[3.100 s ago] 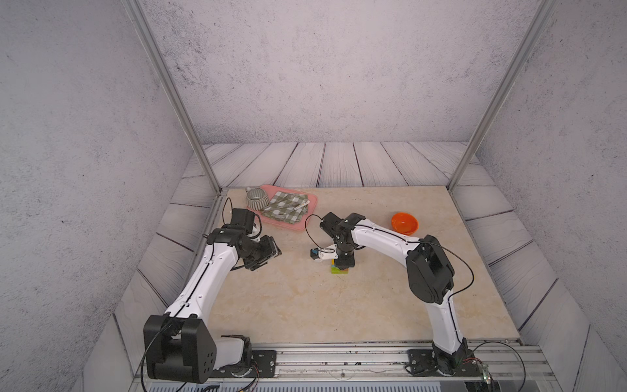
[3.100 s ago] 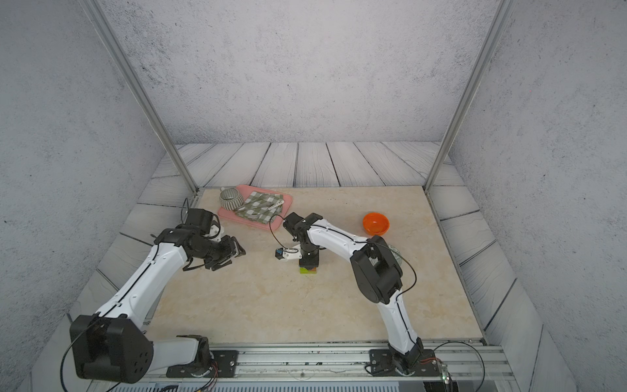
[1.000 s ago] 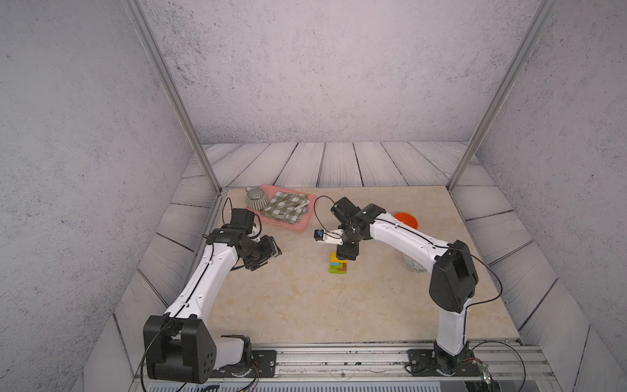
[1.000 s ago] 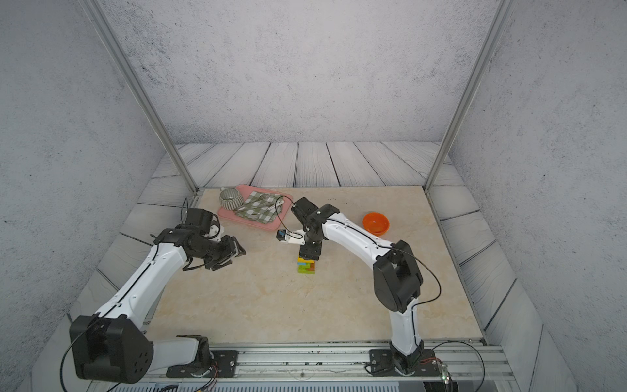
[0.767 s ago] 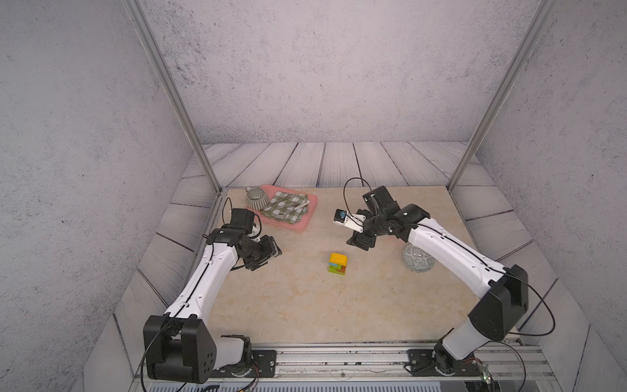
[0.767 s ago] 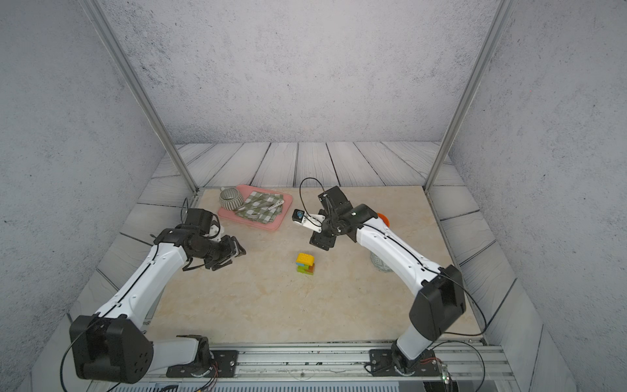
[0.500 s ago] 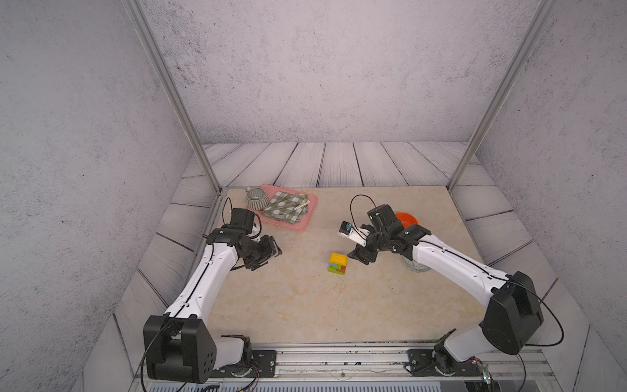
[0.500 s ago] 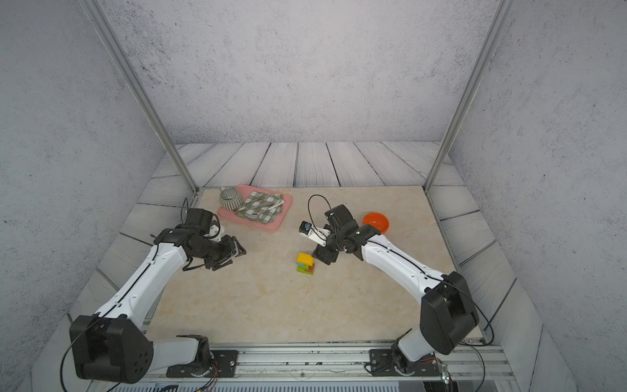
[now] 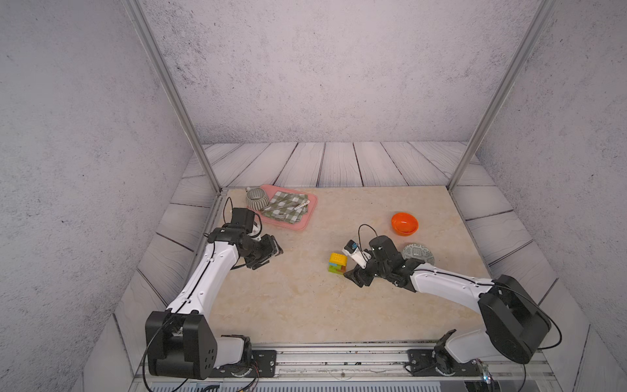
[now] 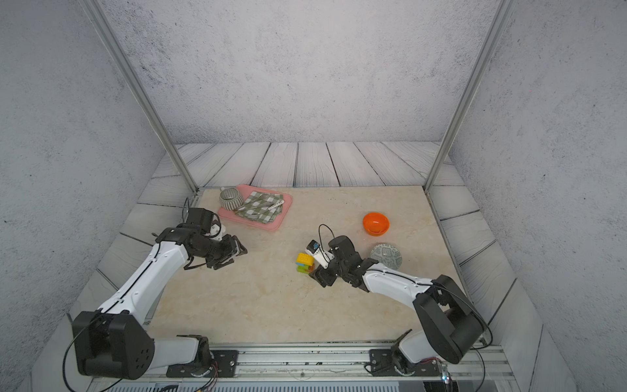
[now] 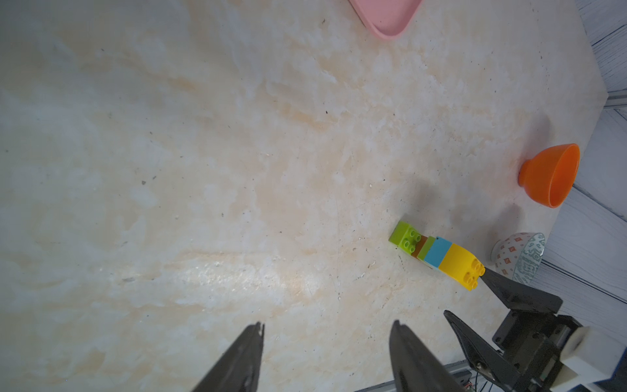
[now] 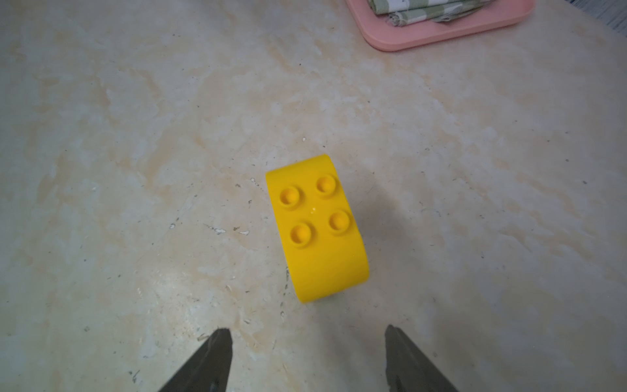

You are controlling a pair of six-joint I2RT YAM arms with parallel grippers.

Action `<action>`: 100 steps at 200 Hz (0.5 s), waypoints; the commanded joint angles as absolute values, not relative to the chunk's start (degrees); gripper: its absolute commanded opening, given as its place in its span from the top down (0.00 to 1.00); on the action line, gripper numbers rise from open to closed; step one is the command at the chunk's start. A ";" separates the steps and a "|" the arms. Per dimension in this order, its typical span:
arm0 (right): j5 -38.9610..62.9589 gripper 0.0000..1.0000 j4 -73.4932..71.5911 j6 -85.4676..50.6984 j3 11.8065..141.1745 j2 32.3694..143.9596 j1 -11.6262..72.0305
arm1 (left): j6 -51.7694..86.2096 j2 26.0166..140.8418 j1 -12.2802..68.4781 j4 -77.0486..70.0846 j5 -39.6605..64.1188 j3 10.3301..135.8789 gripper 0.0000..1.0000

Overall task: Assemble the letter s with lego
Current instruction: Pick up the lego brick from the center of the board.

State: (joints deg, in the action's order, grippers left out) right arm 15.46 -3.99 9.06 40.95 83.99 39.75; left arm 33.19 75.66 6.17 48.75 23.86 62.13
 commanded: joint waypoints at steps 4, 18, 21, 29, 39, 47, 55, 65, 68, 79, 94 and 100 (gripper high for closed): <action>13.97 0.26 -15.94 3.94 37.47 86.87 41.42 | 32.61 76.29 5.71 48.43 24.39 63.17 0.36; 12.48 0.26 -21.13 2.82 34.90 88.48 41.96 | 32.43 76.46 5.70 48.56 24.40 63.26 0.36; 12.26 0.26 -22.31 2.62 34.29 88.83 42.01 | 32.43 76.46 5.69 48.52 24.40 63.28 0.36; 11.74 0.26 -25.93 2.13 32.64 89.81 42.10 | 32.34 76.55 5.64 48.53 24.37 63.28 0.36; 10.90 0.27 -30.94 1.40 30.36 91.00 42.26 | 32.26 76.72 5.63 48.48 24.40 63.41 0.36; 10.21 0.26 -34.41 0.99 28.87 91.93 42.29 | 32.26 76.81 5.68 48.60 24.43 63.53 0.36; 10.02 0.26 -37.62 0.72 27.59 92.84 42.35 | 32.26 76.95 5.70 48.69 24.44 63.65 0.36; 10.10 0.26 -40.85 0.56 26.39 93.98 42.34 | 32.17 77.08 5.64 48.76 24.50 63.81 0.36; 10.18 0.26 -41.45 0.62 26.18 94.44 42.34 | 32.17 77.08 5.69 48.71 24.46 63.85 0.36; 10.62 0.26 -43.23 0.96 25.76 95.86 42.36 | 32.17 77.30 5.64 48.78 24.42 64.03 0.36; 11.38 0.26 -45.55 1.57 25.41 97.72 42.36 | 32.08 77.52 5.65 48.82 24.36 64.23 0.36; 11.59 0.26 -46.10 1.86 25.49 98.41 42.37 | 32.08 77.60 5.64 48.84 24.50 64.31 0.36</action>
